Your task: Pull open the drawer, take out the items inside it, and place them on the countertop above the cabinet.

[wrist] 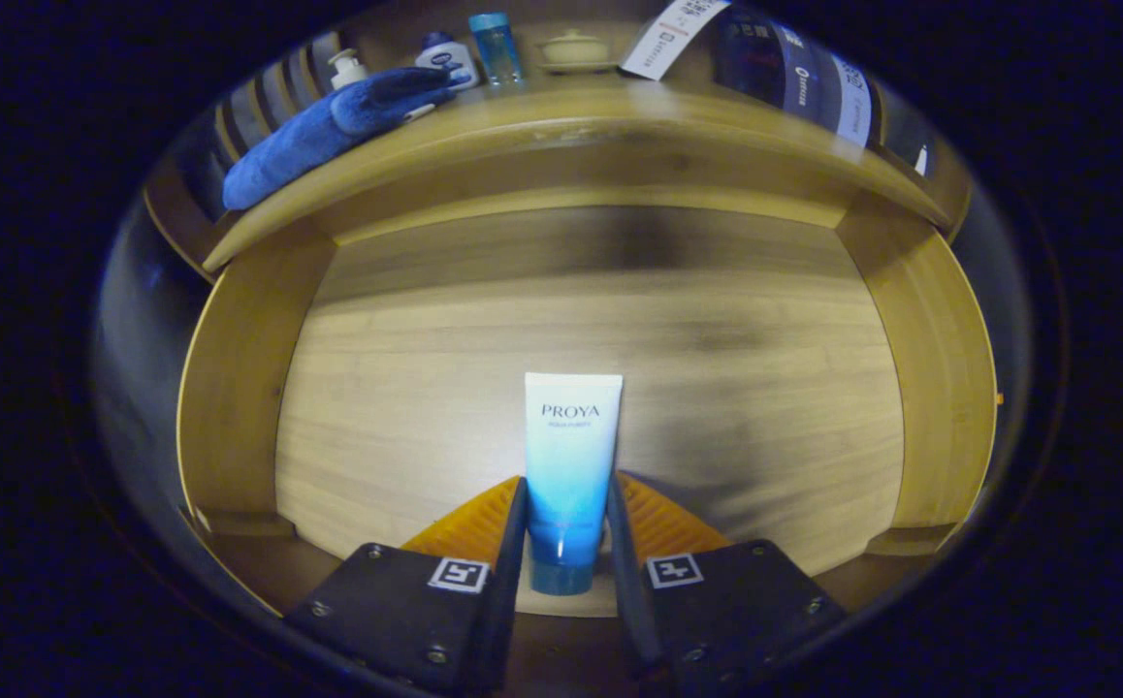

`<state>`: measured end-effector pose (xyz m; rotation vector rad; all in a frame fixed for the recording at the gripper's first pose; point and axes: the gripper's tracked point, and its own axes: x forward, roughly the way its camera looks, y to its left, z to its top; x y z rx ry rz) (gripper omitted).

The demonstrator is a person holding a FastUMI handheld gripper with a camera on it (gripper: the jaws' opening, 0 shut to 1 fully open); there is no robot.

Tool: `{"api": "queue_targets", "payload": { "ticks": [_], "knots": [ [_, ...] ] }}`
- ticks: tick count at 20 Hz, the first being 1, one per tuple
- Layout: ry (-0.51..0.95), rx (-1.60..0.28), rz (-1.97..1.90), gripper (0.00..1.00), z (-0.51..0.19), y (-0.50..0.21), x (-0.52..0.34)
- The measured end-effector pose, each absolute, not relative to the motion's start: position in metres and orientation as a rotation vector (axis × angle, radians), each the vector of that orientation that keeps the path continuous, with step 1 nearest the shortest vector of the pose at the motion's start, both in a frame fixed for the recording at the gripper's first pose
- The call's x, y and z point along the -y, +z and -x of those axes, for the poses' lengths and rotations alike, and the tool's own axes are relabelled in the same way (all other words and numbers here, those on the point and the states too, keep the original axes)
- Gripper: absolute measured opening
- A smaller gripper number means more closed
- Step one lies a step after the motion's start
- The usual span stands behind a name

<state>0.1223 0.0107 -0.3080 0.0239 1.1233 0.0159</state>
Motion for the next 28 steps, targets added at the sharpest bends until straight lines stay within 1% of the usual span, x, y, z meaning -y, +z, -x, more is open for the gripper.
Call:
{"api": "queue_targets", "payload": {
  "ticks": [4,10,13,15,18,21,28],
  "knots": [
    [0.033,-0.955,-0.096,0.45,-0.134,-0.277,-0.017],
    [0.045,-0.695,-0.160,0.45,-0.138,-0.200,-0.012],
    [0.019,-0.568,-0.148,0.44,-0.145,-0.157,-0.002],
    [0.010,-0.488,-0.145,0.44,-0.160,-0.130,0.000],
    [-0.007,-0.428,-0.104,0.44,-0.188,-0.105,0.004],
    [-0.009,-0.384,-0.073,0.44,-0.227,-0.097,-0.003],
    [-0.032,-0.359,-0.039,0.44,-0.302,-0.126,-0.005]
  ]
}}
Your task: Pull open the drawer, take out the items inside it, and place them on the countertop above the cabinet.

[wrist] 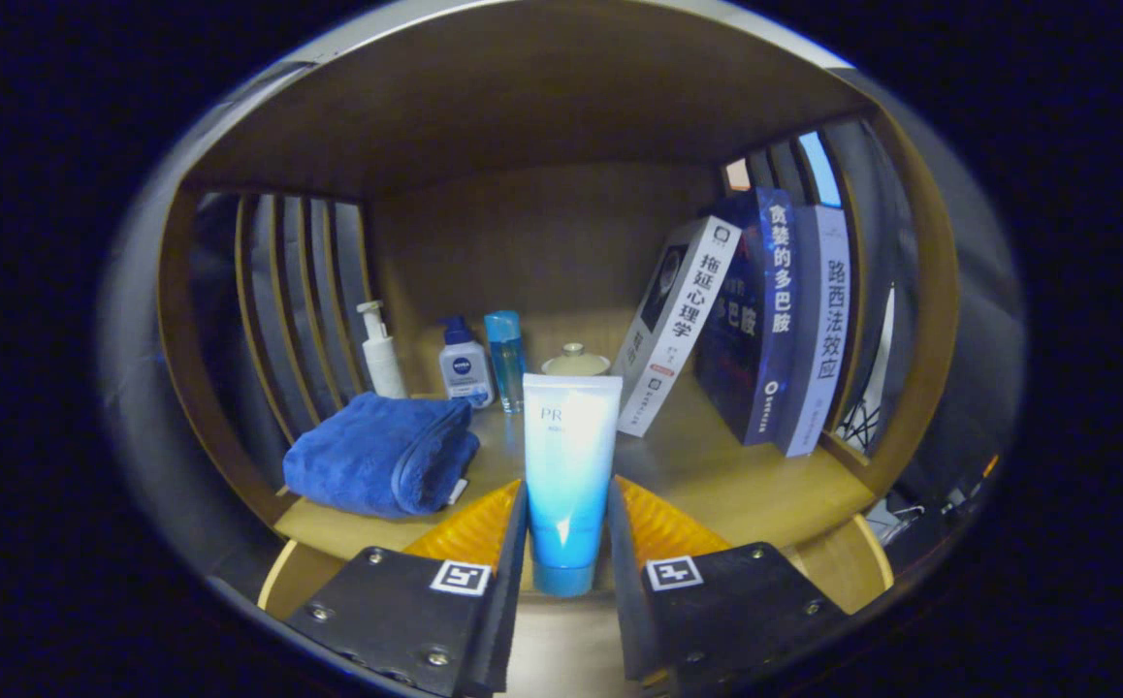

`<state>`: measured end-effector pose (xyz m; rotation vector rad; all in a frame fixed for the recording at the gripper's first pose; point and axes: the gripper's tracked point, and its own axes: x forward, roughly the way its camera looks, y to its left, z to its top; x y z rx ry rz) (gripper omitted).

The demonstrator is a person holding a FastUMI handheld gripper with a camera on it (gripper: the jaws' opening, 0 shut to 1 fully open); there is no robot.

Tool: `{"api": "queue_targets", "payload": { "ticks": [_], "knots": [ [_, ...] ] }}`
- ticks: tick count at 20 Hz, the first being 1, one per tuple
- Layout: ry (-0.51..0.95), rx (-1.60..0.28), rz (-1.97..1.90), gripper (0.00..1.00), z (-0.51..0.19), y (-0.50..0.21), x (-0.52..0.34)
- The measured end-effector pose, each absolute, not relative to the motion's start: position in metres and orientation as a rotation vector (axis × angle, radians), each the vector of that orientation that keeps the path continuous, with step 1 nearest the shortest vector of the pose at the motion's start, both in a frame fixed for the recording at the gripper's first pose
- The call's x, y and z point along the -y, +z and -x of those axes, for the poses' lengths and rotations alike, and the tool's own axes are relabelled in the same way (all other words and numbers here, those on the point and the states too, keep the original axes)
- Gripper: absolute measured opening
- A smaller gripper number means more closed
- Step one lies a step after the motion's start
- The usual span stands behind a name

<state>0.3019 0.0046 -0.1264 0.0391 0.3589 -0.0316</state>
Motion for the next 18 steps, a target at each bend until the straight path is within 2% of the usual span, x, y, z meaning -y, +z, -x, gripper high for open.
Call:
{"api": "queue_targets", "payload": {
  "ticks": [10,15,16,18],
  "knots": [
    [-0.056,-0.462,-0.042,0.44,-0.342,-0.193,0.002],
    [-0.083,-0.422,-0.019,0.44,-0.340,-0.188,0.006],
    [-0.101,-0.402,-0.010,0.46,-0.338,-0.179,0.011],
    [-0.123,-0.364,0.001,0.66,-0.339,-0.169,0.017]
  ]
}}
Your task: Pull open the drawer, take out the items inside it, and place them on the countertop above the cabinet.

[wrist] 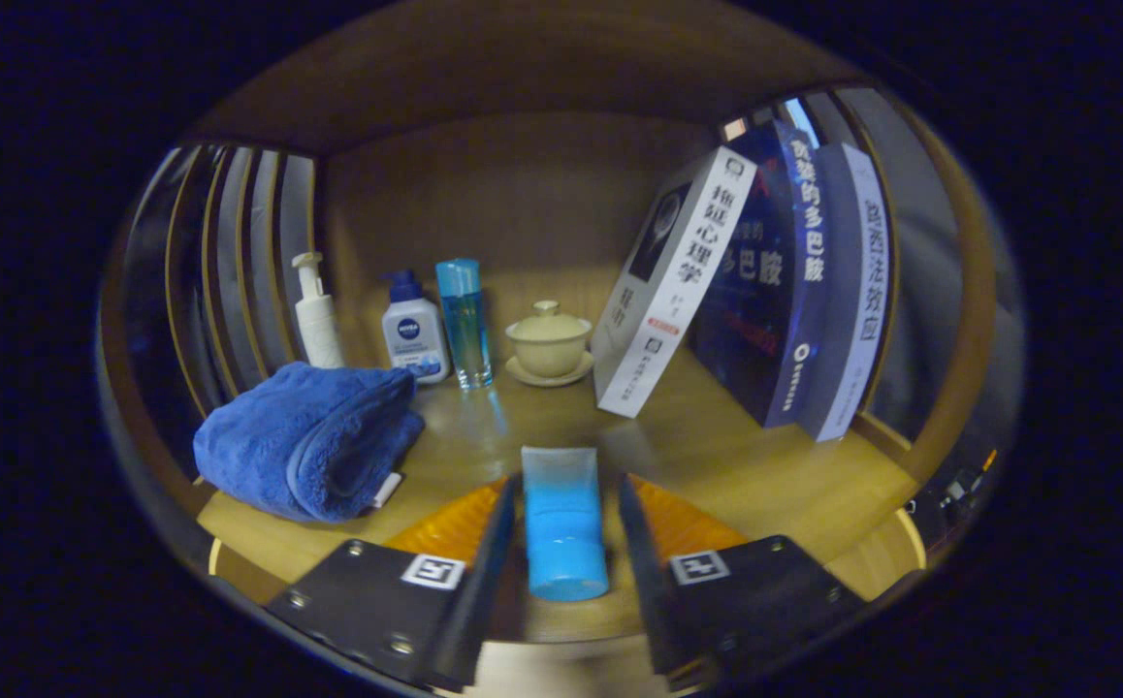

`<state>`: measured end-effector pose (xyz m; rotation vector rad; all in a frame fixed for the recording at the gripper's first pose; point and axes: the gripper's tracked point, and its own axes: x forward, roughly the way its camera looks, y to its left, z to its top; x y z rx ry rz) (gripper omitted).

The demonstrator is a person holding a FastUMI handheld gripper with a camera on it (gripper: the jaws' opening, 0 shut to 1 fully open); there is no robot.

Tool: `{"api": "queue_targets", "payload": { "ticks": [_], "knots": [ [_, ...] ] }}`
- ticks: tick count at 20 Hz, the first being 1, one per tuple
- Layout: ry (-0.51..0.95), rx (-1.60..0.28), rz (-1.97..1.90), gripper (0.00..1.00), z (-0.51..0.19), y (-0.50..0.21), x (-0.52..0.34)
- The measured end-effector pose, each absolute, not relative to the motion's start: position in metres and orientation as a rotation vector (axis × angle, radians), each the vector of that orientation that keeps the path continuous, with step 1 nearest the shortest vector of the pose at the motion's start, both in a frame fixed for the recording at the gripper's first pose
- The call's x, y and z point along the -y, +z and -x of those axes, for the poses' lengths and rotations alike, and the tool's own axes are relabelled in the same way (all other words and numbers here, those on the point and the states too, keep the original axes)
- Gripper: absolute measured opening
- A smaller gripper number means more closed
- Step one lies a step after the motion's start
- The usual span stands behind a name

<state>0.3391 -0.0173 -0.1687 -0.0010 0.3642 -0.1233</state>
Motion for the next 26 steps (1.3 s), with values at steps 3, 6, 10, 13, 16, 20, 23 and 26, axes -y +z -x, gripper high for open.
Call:
{"api": "queue_targets", "payload": {
  "ticks": [3,6,10,13,16,20,23,26],
  "knots": [
    [-0.103,-0.344,-0.004,0.82,-0.322,-0.150,0.013],
    [-0.079,-0.314,0.006,0.95,-0.298,-0.130,0.009],
    [-0.032,-0.270,0.008,0.95,-0.260,-0.108,-0.003],
    [-0.015,-0.253,0.014,1.00,-0.224,-0.096,-0.011],
    [-0.003,-0.238,0.008,1.00,-0.192,-0.086,-0.017],
    [0.020,-0.210,0.019,1.00,-0.144,-0.077,-0.028],
    [0.011,-0.205,0.033,1.00,-0.109,-0.084,-0.028],
    [-0.030,-0.208,0.023,1.00,-0.075,-0.095,-0.018]
  ]
}}
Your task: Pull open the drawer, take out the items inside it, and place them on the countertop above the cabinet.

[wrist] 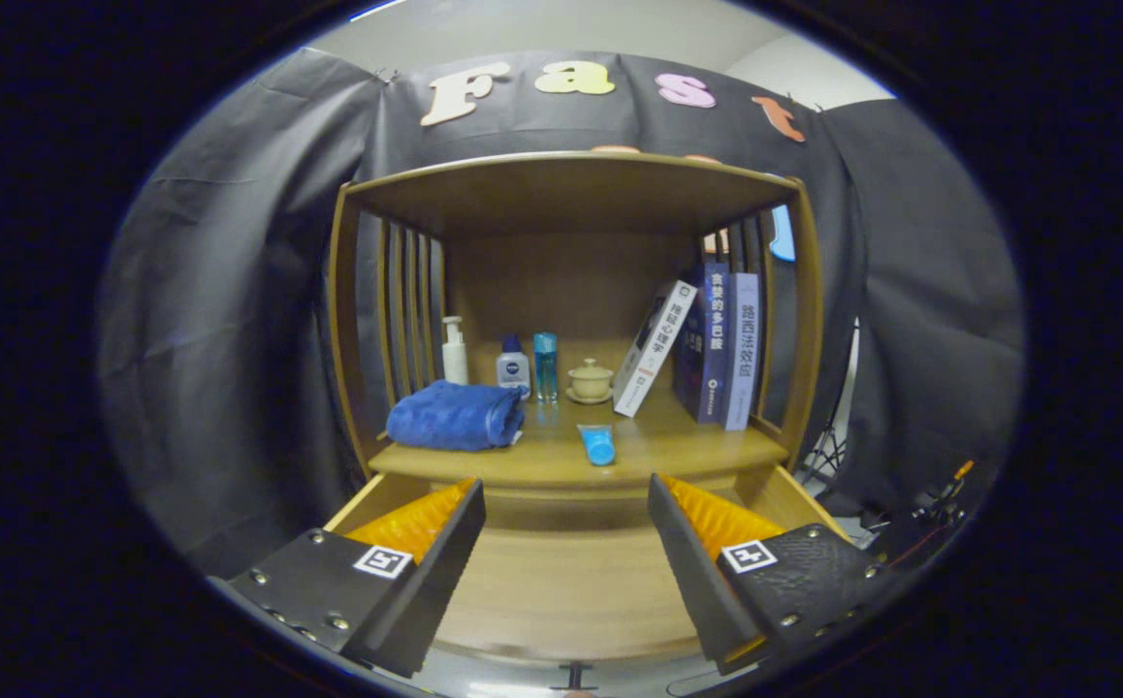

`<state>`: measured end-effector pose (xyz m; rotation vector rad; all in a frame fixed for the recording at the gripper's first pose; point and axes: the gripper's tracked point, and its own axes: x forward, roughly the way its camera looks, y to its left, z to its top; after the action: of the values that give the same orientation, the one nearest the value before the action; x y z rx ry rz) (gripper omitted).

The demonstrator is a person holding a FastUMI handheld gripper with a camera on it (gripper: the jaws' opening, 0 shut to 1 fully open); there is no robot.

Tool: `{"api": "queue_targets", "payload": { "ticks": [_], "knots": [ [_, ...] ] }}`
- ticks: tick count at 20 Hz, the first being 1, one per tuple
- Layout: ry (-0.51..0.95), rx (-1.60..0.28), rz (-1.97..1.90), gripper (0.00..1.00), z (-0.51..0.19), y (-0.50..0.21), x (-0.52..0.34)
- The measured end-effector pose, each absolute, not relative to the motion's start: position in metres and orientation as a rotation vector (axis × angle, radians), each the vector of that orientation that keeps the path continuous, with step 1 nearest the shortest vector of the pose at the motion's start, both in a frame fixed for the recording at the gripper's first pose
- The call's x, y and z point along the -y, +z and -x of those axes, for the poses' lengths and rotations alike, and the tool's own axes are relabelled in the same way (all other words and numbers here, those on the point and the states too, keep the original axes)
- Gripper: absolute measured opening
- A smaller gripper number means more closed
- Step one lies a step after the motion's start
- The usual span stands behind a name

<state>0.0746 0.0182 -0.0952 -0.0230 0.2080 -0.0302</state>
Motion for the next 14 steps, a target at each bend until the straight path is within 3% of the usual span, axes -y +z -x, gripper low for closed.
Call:
{"api": "queue_targets", "payload": {
  "ticks": [5,14],
  "knots": [
    [-0.075,-0.248,-0.031,1.00,-0.028,-0.134,0.003],
    [-0.032,-0.250,-0.076,1.00,0.010,-0.192,0.003]
  ]
}}
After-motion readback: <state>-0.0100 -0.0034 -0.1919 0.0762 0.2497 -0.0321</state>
